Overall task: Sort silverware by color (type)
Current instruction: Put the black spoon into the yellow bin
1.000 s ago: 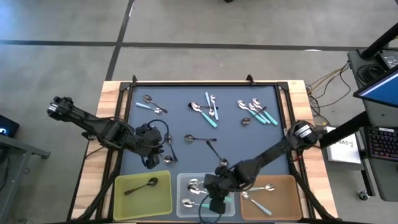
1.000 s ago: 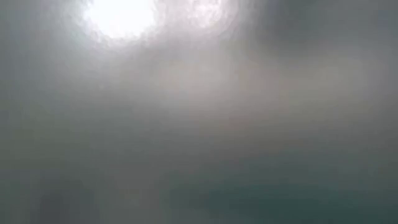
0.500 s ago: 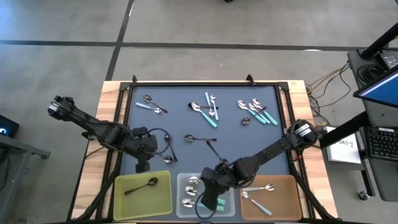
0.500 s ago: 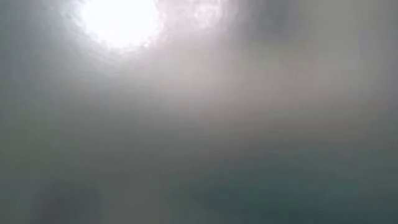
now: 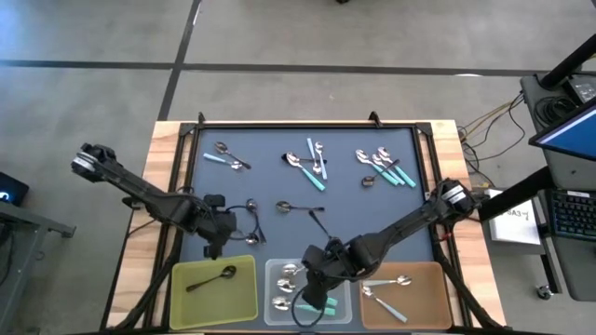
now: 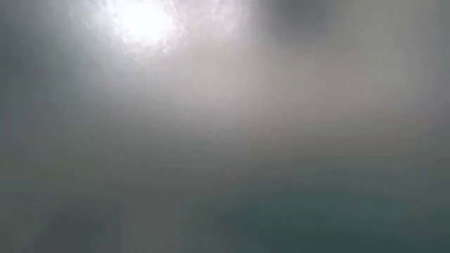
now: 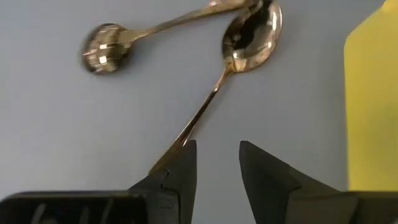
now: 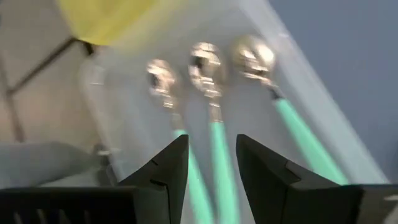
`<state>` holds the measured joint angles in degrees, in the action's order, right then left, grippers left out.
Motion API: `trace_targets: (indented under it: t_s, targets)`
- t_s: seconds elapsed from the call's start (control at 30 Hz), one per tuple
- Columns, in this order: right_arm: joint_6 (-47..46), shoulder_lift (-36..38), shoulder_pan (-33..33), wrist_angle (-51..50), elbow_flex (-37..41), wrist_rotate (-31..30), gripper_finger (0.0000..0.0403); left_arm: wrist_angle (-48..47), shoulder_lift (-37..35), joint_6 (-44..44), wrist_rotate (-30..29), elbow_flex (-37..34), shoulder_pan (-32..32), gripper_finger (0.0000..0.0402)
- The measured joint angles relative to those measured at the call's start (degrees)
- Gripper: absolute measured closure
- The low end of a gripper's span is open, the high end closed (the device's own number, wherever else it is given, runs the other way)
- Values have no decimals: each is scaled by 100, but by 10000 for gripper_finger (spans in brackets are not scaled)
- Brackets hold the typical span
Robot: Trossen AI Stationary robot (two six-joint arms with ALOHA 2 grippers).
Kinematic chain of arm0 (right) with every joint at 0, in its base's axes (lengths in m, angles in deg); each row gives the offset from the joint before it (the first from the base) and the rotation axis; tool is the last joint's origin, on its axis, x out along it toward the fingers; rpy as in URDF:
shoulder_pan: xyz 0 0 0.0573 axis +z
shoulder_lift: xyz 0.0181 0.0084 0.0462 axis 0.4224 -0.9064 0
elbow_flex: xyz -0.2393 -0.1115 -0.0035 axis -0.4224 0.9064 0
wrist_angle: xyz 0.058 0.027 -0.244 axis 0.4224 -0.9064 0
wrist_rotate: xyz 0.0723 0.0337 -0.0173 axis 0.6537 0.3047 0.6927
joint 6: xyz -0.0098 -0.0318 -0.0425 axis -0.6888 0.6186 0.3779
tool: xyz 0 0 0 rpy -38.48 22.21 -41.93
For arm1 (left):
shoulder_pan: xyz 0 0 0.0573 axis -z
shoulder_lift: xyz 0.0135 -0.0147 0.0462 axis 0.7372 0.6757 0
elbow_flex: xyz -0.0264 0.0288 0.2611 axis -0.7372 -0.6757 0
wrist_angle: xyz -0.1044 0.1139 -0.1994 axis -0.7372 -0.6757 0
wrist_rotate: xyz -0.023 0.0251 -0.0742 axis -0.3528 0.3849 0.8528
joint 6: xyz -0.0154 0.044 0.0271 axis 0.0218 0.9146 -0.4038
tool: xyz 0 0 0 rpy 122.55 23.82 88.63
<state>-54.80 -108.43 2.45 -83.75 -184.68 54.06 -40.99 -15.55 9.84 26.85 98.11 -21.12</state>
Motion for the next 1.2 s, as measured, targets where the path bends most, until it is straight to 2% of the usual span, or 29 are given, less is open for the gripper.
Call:
trace_targets:
  t_s: [0.2, 0.33, 0.6, 0.8, 1.03, 1.2]
  targets:
    - [0, 0, -176, -739, -1, -39, 276, 1006, 3, 382, -38, -537, 0, 298]
    - [92, 0, -335, -878, -1, -87, 277, 1132, 1, 641, -299, -627, -41, 298]
    - [529, 0, -618, -868, -1, -184, 276, 1541, 135, 1045, -291, -906, -318, 298]
    - [701, 0, -737, -866, -1, -186, 280, 1944, 387, 1203, 25, -1157, -624, 298]
    - [776, 0, -760, -864, 1, -305, 279, 2052, 816, 1397, 210, -1143, -983, 298]
    - [797, 0, -760, -864, 1, -326, 284, 2165, 945, 1390, 596, -1136, -1242, 303]
